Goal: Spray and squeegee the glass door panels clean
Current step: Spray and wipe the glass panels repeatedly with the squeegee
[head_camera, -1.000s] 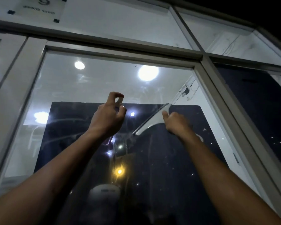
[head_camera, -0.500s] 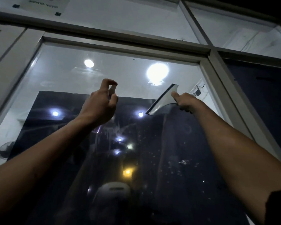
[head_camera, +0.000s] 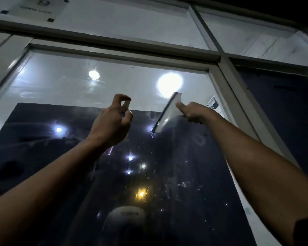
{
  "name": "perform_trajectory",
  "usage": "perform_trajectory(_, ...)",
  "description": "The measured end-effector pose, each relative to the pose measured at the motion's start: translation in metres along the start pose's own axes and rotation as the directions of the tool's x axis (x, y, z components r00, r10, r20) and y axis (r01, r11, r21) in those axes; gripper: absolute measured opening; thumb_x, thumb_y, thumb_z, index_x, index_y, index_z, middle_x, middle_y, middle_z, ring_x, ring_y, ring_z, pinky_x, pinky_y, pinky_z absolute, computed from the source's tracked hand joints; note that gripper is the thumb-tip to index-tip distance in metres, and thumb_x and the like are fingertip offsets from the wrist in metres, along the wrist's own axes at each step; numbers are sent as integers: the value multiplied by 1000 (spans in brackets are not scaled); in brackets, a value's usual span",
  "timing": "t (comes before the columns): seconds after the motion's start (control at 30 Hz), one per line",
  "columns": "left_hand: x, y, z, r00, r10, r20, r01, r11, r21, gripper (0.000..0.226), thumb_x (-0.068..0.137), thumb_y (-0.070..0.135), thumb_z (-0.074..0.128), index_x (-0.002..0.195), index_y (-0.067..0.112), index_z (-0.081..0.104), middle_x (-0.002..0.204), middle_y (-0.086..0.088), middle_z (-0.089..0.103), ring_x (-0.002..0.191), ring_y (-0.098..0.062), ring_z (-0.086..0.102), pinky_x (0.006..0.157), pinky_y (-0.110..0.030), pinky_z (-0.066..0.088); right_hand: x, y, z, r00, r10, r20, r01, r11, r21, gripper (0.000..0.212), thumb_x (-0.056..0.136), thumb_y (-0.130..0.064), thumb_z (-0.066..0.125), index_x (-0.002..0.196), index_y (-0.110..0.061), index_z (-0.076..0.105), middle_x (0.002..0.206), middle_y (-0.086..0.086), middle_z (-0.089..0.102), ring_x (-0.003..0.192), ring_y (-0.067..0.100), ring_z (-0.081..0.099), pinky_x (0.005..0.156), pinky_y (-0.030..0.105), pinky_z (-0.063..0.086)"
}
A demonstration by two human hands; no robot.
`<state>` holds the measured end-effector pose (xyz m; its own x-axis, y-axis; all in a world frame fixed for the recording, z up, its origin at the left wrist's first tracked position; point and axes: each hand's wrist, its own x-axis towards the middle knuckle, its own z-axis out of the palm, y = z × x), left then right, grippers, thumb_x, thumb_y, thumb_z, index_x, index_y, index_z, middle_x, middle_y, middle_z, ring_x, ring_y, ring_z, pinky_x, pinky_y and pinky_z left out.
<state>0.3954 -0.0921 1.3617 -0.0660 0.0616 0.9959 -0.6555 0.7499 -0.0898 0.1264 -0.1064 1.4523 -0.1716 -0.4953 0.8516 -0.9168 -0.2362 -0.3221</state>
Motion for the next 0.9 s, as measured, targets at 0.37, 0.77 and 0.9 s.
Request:
perform_trajectory(0.37, -1, -1, 25, 1000, 13, 2, -13, 999, -49, 33, 99, 22, 50, 132, 25, 43, 98, -5, 65, 75, -24, 60, 71, -37, 45, 2, -14, 10, 994, 50, -94, -39, 992, 119, 63, 102, -60, 26, 98, -4, 54, 82, 15, 60, 69, 27, 54, 64, 31, 43)
perform_trajectory(0.77, -23, 3, 34, 997, -25, 67, 34, 989, -145, 32, 98, 23, 51, 130, 28, 43, 96, -9, 65, 69, -22, 64, 72, -45, 57, -95, 33, 38, 981, 184, -56, -154, 927, 342, 58, 102, -54, 39, 81, -4, 58, 65, 10, 63, 49, 24, 54, 48, 25, 42)
perform_trajectory(0.9, -18, 9, 34, 998, -16, 63, 25, 988, -150, 33, 99, 22, 52, 130, 27, 44, 99, -9, 63, 74, -24, 63, 73, -42, 55, -33, 6, 16, 973, 196, -121, -136, 913, 384, 55, 100, -53, 40, 105, -1, 58, 77, 12, 69, 53, 25, 57, 52, 29, 47)
